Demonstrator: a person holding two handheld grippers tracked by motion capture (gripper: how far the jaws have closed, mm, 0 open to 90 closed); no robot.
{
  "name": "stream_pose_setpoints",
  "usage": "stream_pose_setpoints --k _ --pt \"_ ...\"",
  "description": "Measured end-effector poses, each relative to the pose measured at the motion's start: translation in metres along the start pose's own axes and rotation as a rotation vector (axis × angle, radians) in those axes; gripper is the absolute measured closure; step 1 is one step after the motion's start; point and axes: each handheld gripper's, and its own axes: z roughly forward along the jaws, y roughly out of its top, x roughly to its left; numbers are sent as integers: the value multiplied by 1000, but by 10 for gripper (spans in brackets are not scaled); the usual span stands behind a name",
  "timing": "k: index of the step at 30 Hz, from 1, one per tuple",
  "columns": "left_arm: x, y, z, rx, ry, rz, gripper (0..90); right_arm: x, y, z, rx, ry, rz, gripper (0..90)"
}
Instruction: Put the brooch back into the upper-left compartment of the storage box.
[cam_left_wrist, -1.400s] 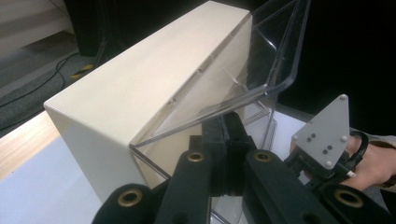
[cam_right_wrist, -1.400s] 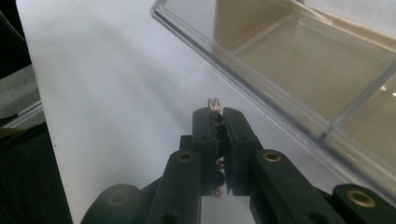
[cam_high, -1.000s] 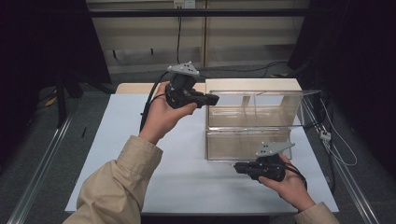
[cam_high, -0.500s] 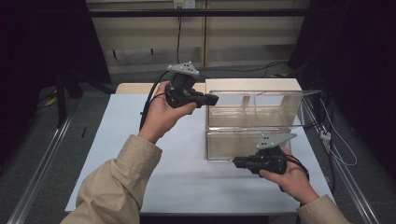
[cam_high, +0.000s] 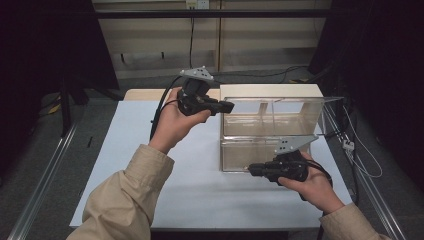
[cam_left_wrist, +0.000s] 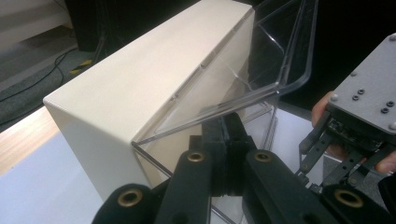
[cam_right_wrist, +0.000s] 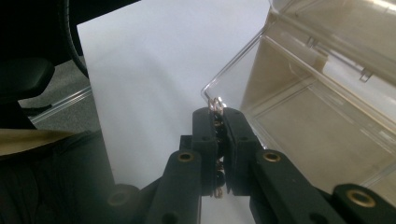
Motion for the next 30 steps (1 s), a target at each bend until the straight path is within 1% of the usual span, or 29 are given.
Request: stream_pose_setpoints --k 4,8,22,30 --pt "0 0 -1 1 6 0 900 0 5 -5 -9 2 -4 848" --pt "0 0 -2 1 7 -1 900 0 9 -8 -5 6 -6 848" --pt "1 -1 -4 6 7 1 900 4 24 -12 7 26 -20 848" --pt "2 -1 -5 6 6 0 900 4 33 -13 1 33 -30 848"
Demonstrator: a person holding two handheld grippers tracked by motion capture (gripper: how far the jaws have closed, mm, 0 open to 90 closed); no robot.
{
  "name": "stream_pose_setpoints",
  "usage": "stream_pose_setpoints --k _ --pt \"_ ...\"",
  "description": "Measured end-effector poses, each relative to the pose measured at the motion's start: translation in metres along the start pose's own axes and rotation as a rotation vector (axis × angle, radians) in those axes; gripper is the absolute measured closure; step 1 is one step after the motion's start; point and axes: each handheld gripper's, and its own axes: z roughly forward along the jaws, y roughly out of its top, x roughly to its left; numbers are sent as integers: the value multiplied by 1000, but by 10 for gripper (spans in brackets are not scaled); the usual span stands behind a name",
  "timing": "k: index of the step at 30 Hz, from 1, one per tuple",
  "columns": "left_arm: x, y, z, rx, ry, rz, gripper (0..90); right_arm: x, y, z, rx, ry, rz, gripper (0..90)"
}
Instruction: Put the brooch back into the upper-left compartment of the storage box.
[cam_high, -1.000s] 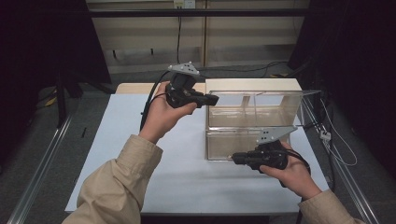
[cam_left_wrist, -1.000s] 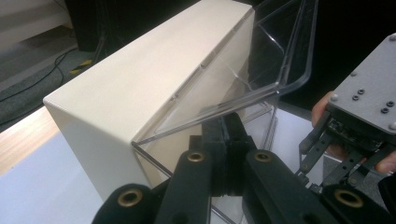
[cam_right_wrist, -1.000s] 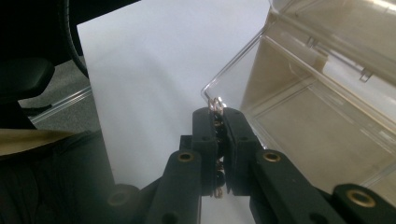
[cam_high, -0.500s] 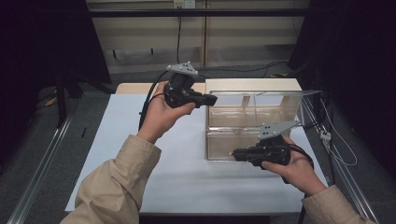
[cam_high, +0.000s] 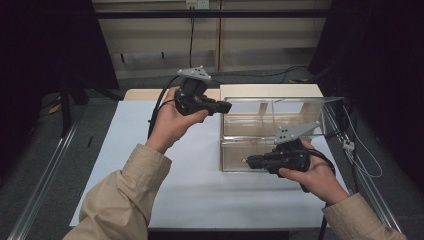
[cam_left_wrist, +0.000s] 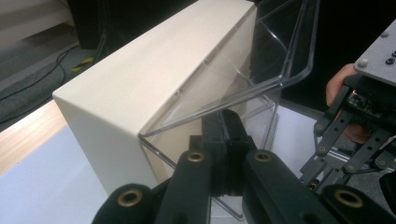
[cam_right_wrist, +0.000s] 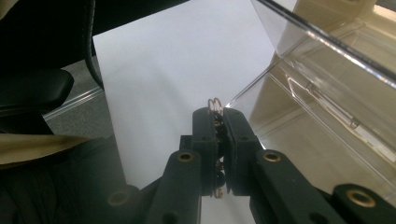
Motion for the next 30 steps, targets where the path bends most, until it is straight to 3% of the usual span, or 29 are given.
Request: stream_pose_setpoints --k 30 --pt "-1 0 2 5 0 1 900 -3 33 -23 -49 -11 -13 848"
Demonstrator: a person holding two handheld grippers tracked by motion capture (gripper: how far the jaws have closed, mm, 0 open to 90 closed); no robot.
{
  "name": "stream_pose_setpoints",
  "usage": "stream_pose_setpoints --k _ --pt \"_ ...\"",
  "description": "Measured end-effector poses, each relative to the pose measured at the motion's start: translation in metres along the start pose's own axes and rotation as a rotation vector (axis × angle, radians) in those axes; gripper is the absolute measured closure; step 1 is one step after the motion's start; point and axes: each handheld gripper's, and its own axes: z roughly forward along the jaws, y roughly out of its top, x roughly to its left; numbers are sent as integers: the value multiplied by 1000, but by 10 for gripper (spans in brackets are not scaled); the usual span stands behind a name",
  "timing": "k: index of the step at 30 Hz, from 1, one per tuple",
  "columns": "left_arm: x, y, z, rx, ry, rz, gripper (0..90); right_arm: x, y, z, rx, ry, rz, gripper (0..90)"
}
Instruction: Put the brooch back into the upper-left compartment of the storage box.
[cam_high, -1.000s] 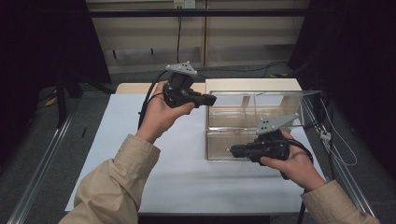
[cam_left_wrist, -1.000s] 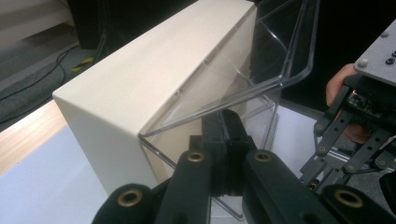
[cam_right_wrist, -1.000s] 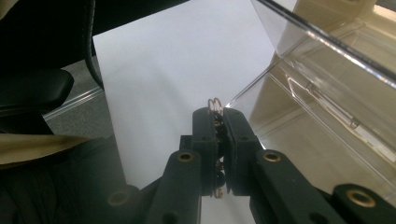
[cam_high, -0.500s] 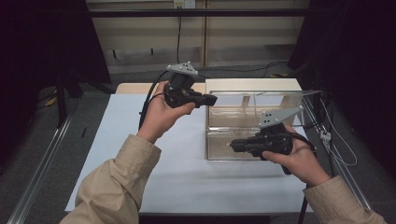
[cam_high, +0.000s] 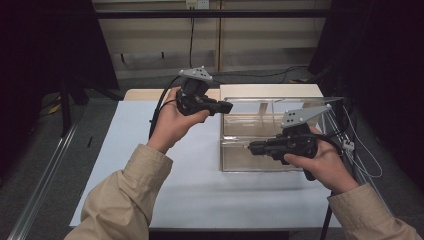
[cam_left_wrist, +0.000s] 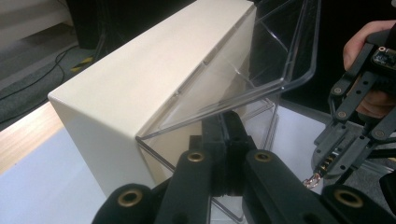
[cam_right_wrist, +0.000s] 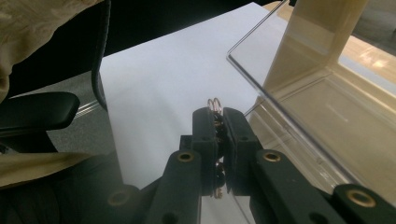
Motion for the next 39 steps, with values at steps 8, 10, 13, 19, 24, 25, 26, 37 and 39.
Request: stream_pose_setpoints --k 8,10,13,19,24,25,26,37,39 --pt "0 0 0 1 0 -2 900 -3 9 -5 -18 -19 -4 848" --pt "0 0 0 -2 -3 -2 900 -4 12 -6 -20 -22 -4 848" --pt "0 0 0 4 -2 -1 900 -6 15 -6 -22 -32 -6 848" --pt "1 0 1 -3 -3 -3 900 -7 20 -8 -20 -34 -12 848" --pt "1 0 1 -2 -2 -2 900 -9 24 -9 -28 -41 -11 848" --pt "1 0 1 -1 -5 -6 900 -9 24 -9 -28 -48 -11 848" --pt "1 0 1 -2 -4 -8 900 -10 25 -8 -29 -48 -11 848" --pt "1 0 1 0 -4 -6 900 -15 30 -7 -44 -64 -13 848" --pt "1 0 0 0 -4 -6 900 -16 31 -7 -42 -67 -13 848"
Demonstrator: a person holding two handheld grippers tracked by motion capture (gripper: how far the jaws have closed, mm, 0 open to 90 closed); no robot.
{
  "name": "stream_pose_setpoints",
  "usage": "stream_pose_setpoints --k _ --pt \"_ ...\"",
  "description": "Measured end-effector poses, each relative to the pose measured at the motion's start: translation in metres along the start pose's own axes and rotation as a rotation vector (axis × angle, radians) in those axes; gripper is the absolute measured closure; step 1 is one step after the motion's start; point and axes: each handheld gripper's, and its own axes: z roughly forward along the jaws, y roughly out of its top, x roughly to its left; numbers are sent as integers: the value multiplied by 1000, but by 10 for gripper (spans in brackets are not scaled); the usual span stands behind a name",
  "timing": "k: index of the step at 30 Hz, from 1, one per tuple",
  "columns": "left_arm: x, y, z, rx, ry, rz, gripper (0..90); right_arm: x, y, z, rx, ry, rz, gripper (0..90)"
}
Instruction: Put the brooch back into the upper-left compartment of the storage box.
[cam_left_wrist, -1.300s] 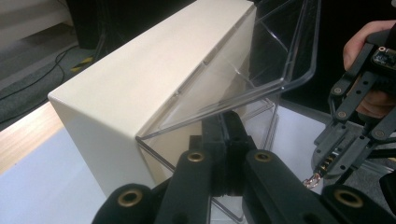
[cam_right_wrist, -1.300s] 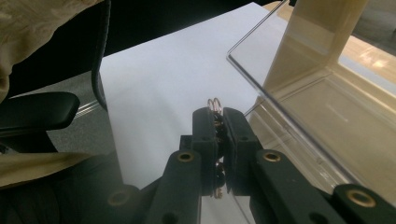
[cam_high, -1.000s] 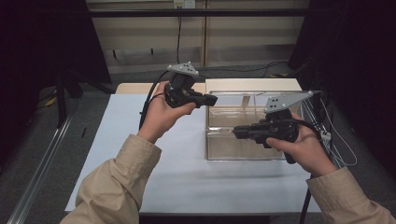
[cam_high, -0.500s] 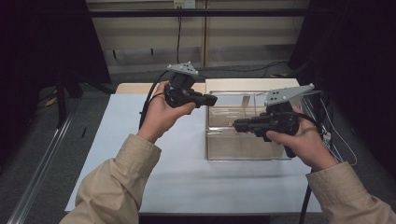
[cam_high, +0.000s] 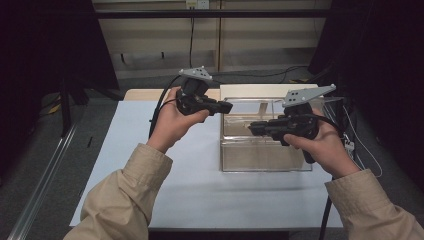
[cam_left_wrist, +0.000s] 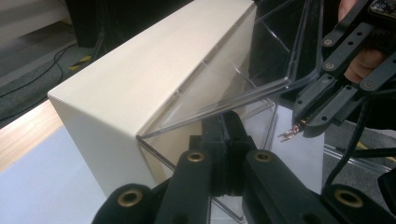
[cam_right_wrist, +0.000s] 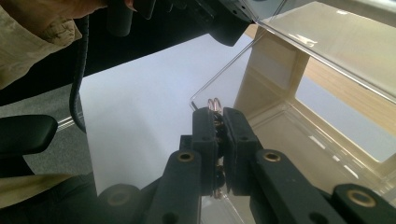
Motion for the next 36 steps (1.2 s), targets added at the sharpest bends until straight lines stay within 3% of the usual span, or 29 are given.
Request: stream_pose_setpoints --k 8,21,36 --pt "0 0 0 0 -1 -1 900 -3 2 2 -7 -18 -6 848" --pt "0 0 0 1 -2 0 900 -11 1 9 -1 -86 -19 848" --pt "1 0 1 4 -4 2 900 -18 -4 20 5 -141 -70 847"
